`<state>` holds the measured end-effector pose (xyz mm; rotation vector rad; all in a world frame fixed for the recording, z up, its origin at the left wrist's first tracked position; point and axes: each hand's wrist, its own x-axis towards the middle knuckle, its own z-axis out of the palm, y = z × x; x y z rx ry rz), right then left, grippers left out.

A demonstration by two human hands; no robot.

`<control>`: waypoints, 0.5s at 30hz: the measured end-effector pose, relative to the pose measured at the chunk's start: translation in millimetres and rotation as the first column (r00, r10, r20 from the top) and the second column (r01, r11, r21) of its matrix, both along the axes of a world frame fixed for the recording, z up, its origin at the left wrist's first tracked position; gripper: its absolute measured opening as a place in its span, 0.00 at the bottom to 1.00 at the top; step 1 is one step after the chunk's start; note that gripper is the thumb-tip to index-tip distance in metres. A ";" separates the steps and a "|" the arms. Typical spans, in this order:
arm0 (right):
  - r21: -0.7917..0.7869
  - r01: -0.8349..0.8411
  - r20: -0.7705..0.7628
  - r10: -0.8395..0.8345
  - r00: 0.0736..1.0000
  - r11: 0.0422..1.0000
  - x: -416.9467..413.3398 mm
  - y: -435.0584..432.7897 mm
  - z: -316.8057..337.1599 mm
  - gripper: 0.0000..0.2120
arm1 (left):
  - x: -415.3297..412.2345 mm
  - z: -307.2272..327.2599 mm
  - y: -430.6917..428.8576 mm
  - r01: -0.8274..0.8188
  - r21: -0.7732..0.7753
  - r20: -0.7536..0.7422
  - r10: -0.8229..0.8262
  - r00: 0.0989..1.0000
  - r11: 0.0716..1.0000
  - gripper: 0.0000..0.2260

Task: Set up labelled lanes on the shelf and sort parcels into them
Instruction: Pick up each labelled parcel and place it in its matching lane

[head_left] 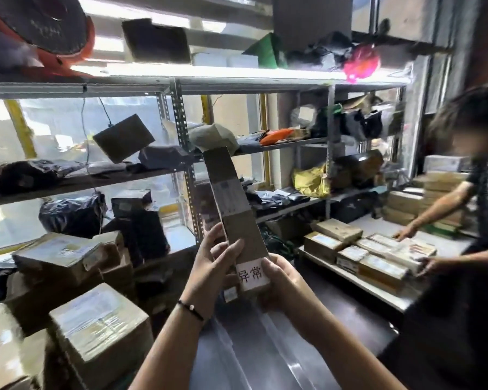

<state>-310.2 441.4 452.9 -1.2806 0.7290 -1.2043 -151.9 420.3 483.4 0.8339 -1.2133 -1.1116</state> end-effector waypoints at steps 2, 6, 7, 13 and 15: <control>0.048 0.057 -0.017 -0.056 0.998 0.997 -24.6 6.5 -13.9 0.25 | -24.3 -16.9 -7.9 0.078 0.045 0.008 -0.079 0.997 0.996 0.23; 0.145 0.164 -0.032 -0.161 0.986 0.976 -76.3 10.4 -43.7 0.31 | -77.3 -50.8 -21.4 0.192 0.140 0.003 -0.194 0.981 0.971 0.27; 0.165 0.185 -0.028 -0.183 0.983 0.969 -86.4 9.9 -49.6 0.30 | -88.4 -57.2 -24.8 0.208 0.158 0.004 -0.211 0.977 0.965 0.27; 0.215 0.260 -0.106 -0.242 0.964 0.941 -158.9 -13.8 -81.1 0.32 | -157.4 -88.6 -50.7 0.290 0.242 0.012 -0.302 0.953 0.926 0.21; 0.220 0.285 -0.162 -0.253 0.954 0.933 -181.0 -27.7 -89.6 0.31 | -178.7 -96.8 -62.4 0.289 0.271 0.004 -0.302 0.953 0.918 0.18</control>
